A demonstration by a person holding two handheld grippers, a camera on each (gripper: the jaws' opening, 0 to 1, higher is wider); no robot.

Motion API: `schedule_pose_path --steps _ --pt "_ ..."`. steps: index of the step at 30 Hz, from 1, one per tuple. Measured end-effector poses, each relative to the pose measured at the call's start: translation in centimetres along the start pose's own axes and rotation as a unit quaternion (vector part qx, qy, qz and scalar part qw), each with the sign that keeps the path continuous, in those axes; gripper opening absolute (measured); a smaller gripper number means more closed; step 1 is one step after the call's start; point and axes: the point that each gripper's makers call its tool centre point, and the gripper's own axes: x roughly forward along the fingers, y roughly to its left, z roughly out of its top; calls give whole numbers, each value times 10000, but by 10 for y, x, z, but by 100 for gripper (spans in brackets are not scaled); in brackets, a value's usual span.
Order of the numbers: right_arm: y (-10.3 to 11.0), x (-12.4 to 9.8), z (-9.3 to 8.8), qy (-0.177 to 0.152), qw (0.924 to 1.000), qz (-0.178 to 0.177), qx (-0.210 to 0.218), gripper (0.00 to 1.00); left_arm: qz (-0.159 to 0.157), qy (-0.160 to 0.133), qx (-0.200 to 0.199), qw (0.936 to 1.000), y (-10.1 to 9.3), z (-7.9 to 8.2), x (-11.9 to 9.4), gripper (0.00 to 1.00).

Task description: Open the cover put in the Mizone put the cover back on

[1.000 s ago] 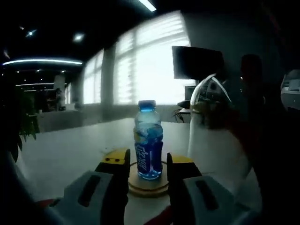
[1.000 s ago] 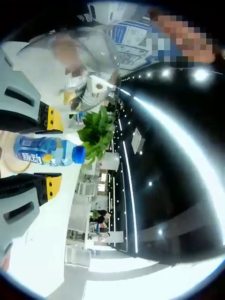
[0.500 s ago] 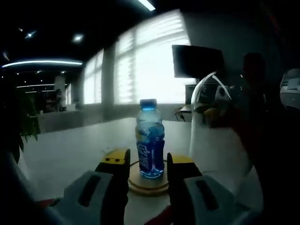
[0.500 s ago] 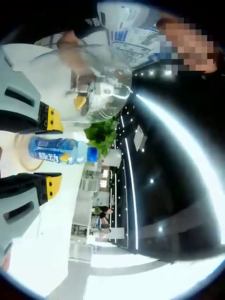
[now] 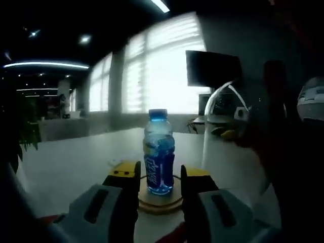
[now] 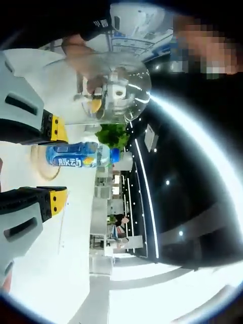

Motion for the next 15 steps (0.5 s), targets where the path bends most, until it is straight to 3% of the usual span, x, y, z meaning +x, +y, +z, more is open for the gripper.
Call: schedule_pose_path --steps 4,15 --pt "-2 -3 -8 37 10000 -23 -5 25 -1 -112 -151 9998 -4 -8 -11 25" --pt "-5 -4 -34 67 9997 -53 209 24 4 -37 -286 9996 -16 -39 -29 26"
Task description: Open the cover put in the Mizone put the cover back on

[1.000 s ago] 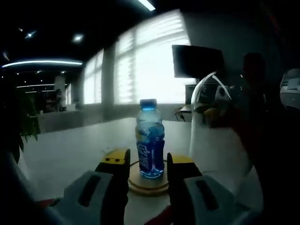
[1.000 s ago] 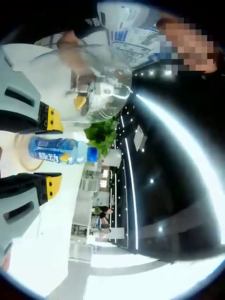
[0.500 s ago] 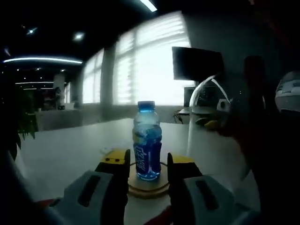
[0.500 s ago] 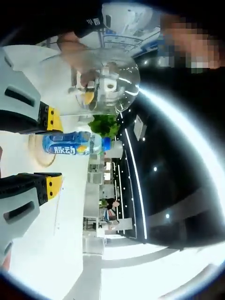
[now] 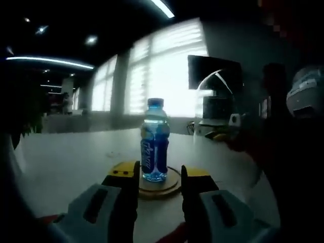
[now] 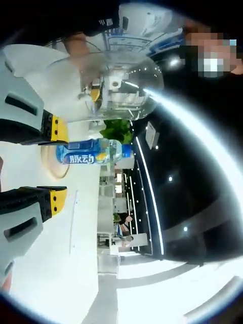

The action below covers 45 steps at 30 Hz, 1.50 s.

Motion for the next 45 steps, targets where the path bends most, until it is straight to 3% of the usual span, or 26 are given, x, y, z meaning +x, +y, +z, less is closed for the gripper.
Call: schedule_pose_path --steps 10,25,45 --pt "4 1 -12 -49 9998 78 186 22 117 -328 -341 9988 5 -3 -18 25" --pt "9 2 -28 235 9994 14 -241 22 157 72 10 9999 -2 -22 -15 25" --pt "12 1 -25 174 9995 96 -231 22 157 -45 -158 9997 0 -17 -15 26"
